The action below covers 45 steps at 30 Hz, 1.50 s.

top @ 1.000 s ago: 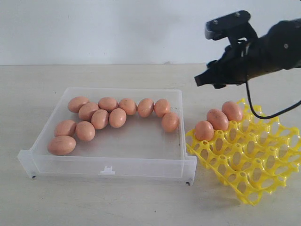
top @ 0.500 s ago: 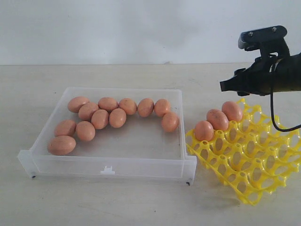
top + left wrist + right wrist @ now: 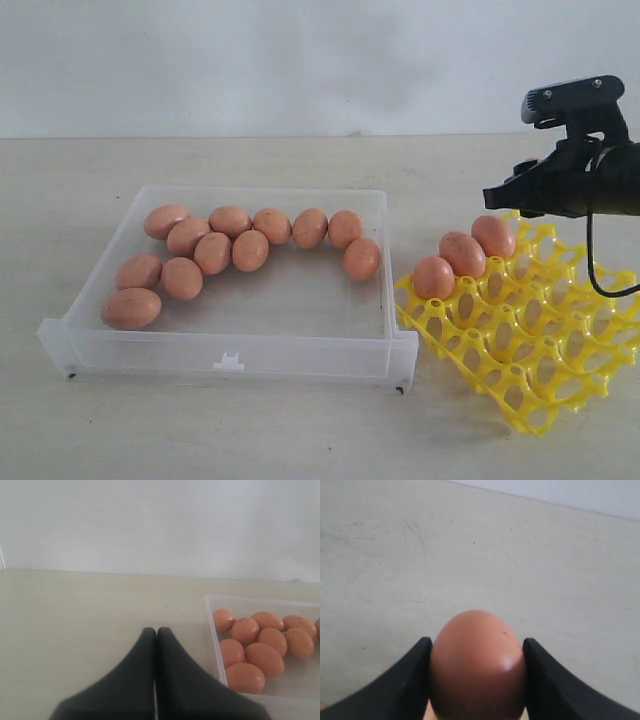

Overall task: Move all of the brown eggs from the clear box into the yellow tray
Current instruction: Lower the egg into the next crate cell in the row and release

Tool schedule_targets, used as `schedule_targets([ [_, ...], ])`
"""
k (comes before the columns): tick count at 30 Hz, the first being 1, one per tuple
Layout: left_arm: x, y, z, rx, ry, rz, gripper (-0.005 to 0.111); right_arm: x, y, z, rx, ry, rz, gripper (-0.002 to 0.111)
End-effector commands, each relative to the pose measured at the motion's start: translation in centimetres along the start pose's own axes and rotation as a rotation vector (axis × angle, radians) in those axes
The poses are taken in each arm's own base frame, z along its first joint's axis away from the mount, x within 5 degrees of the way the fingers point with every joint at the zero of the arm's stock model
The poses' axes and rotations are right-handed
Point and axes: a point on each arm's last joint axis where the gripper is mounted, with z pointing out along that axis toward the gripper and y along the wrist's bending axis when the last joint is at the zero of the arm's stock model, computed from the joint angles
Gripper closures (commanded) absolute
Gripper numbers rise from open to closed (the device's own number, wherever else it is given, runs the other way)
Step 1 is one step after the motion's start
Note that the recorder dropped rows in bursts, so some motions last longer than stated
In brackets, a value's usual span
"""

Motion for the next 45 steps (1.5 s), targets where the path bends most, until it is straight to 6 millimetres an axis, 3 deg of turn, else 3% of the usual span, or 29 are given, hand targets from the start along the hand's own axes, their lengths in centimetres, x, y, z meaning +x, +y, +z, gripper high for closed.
schedule_targets([
  [1,0.1,0.0,0.0,-0.001,0.0,0.004,0.111,0.8,-0.1,0.7,0.002,0.026,-0.001,0.104],
  [24,0.1,0.0,0.0,-0.001,0.0,0.004,0.111,1.9,0.5,2.0,-0.007,0.042,0.016,0.104],
  [45,0.1,0.0,0.0,-0.001,0.0,0.004,0.111,1.7,0.5,2.1,-0.004,0.016,0.016,0.104],
])
